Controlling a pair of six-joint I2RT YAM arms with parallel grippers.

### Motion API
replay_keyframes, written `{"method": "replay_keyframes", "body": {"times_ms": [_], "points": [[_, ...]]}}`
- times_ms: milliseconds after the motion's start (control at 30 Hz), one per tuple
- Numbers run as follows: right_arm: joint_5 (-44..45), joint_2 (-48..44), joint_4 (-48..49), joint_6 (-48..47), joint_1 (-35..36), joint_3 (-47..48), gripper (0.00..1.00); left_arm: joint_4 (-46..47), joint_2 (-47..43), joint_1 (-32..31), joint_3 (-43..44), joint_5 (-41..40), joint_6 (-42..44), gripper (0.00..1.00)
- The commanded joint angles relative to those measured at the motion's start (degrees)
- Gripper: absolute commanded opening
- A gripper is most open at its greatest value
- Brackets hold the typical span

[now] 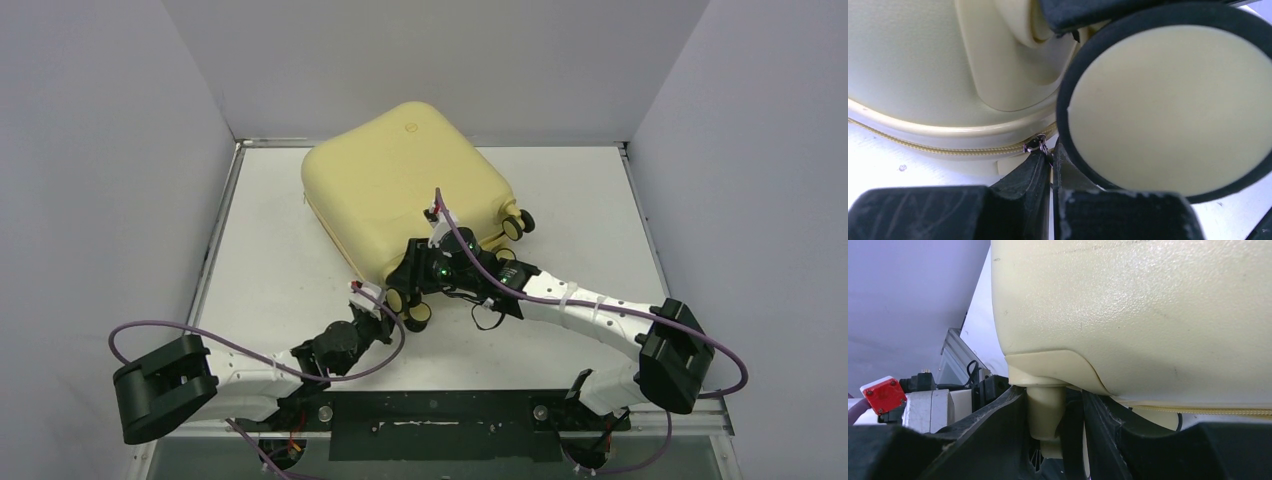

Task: Pack the luggage
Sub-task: Zip the luggage at the center of the board.

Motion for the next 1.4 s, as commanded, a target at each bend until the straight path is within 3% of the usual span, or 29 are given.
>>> {"method": "replay_keyframes", "body": {"times_ms": [0,233,400,600,800,1067,1267,1300,1367], "points": [[3.36,4.57,2.86,4.21,2.10,-2.32,0.00,16.57,3.24,-1.18,4.14,12.46,-0.15,0.00],[6.21,3.77,6.92,6.75,3.31,-3.90,0.00,20.04,3.59,-1.11,2.78,12.51,-0.30,0.00],[2.05,5.51,9.74,7.60,3.34,-2.70,0.00,21.25,3.64,-0.80,2.56,15.20,1.06,0.00],[-4.39,8.07,9.21,8.02,3.40,-0.30,0.00,18.63,4.48,2.69,4.15,26.15,2.69,0.00],[-6.42,7.86,9.67,9.40,3.33,0.05,0.00,21.54,4.26,3.47,4.00,28.73,5.57,0.00],[-11.22,9.00,9.89,9.29,3.30,1.51,0.00,17.45,4.63,7.40,8.95,48.63,10.27,0.00],[-12.12,9.41,9.75,8.34,2.80,1.31,0.00,17.55,7.66,7.50,9.67,49.18,12.06,0.00],[-12.11,9.30,9.35,8.00,2.54,1.44,0.00,18.28,7.87,7.41,9.45,48.15,11.48,0.02],[-11.68,8.74,7.64,7.17,2.29,1.68,0.00,18.68,7.02,7.41,8.73,45.75,10.47,0.18]]}}
